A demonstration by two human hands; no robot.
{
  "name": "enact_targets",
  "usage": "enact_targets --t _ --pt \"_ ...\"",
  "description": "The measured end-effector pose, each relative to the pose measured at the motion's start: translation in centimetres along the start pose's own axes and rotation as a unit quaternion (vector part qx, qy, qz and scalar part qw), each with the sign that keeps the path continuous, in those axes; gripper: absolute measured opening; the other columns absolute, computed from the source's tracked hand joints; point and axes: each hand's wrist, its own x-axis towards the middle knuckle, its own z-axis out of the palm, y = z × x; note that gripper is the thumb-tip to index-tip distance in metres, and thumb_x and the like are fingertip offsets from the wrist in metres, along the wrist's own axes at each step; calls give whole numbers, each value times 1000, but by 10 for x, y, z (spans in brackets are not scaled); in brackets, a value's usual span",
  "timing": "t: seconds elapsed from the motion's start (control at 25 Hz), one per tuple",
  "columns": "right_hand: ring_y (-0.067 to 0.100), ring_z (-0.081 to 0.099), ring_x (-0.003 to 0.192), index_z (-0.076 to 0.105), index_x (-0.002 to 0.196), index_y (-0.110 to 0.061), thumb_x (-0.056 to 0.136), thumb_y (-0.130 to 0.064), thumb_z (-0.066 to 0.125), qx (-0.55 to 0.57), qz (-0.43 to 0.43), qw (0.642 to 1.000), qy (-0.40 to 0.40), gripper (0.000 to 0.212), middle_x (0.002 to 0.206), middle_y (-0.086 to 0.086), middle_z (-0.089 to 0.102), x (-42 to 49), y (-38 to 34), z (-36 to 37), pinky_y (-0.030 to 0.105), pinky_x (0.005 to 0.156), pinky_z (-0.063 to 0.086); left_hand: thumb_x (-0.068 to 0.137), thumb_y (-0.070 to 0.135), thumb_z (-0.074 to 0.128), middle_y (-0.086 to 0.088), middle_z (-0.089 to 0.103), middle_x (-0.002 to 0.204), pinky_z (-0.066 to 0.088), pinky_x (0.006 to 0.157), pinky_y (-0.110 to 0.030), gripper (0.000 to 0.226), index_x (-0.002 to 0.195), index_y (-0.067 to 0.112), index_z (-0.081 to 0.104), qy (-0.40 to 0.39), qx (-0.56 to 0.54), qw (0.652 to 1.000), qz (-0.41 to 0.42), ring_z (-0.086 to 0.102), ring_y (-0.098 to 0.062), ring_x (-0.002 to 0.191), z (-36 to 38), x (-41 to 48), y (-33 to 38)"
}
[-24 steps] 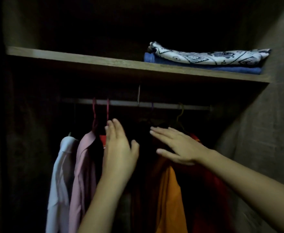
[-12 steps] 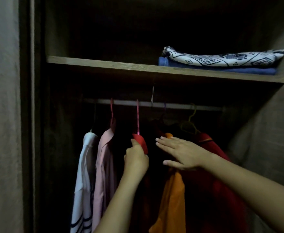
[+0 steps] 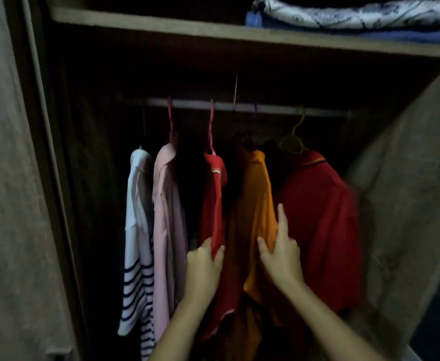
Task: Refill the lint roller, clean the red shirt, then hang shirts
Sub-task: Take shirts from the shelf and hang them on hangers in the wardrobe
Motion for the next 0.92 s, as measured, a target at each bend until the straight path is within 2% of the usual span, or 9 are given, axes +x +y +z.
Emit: enact_targets --t 0.08,0.16,0.2,0.28,0.36,0.48,0.6,0.76,0.92 --pt "13 67 78 53 123 -19 88 -17 60 0 19 999 -46 36 83 -9 61 -40 25 17 21 73 48 90 22 55 -15 73 89 53 67 -35 25 108 8 65 -34 38 999 -15 69 -28 78 15 -30 -20" --pt "11 67 72 67 92 -21 85 -20 65 14 50 994 -94 8 76 -9 66 -72 47 26 22 66 48 92 25 50 -15 72 92 52 72 -37 25 107 9 63 -111 94 989 -19 68 -30 84 24 -64 -28" --pt "10 67 69 69 87 -20 84 -21 67 31 70 993 -86 4 74 -8 68 -82 56 25 25 65 51 93 25 49 -16 72 92 50 73 -37 24 104 10 63 -126 113 985 -30 68 -31 85 23 -77 -28" --pt "11 67 70 70 90 -16 84 -21 67 51 97 993 -48 9 75 -5 70 -88 69 13 35 70 57 91 23 52 -19 72 88 48 71 -39 21 100 8 65 -96 109 987 -66 67 -36 84 17 -91 -27" --pt "10 67 74 68 94 -18 85 -22 66 43 70 991 -109 10 81 -5 70 -90 71 -3 39 75 56 90 23 54 -20 71 91 49 74 -40 23 104 8 64 -86 132 985 -76 67 -37 88 14 -96 -26" --pt "9 59 101 56 118 -19 81 -30 69 30 0 982 -188 40 110 -6 61 -95 62 -21 30 91 49 90 32 54 -17 68 110 48 86 -36 48 132 10 48 -76 125 986 -77 64 -32 102 8 -101 -10" --pt "6 35 122 35 139 -17 82 -42 63 17 -63 990 -126 68 132 -9 37 -103 42 -34 26 104 31 91 29 54 -21 59 126 44 96 -34 59 141 4 33 -7 58 996 -65 58 -31 114 -10 -109 10" --pt "16 36 129 36 138 -10 83 -44 49 42 -131 989 -58 66 140 6 40 -133 11 -26 31 108 29 93 26 48 -19 39 146 29 110 -32 56 141 2 31 40 91 994 -35 36 -29 137 -37 -119 9" --pt "24 36 133 37 138 -7 85 -44 45 26 -135 982 -131 66 143 12 41 -185 -7 10 35 110 30 94 25 47 -22 36 146 29 112 -39 55 140 -1 32 33 150 987 -41 33 -32 138 -66 -140 -21"
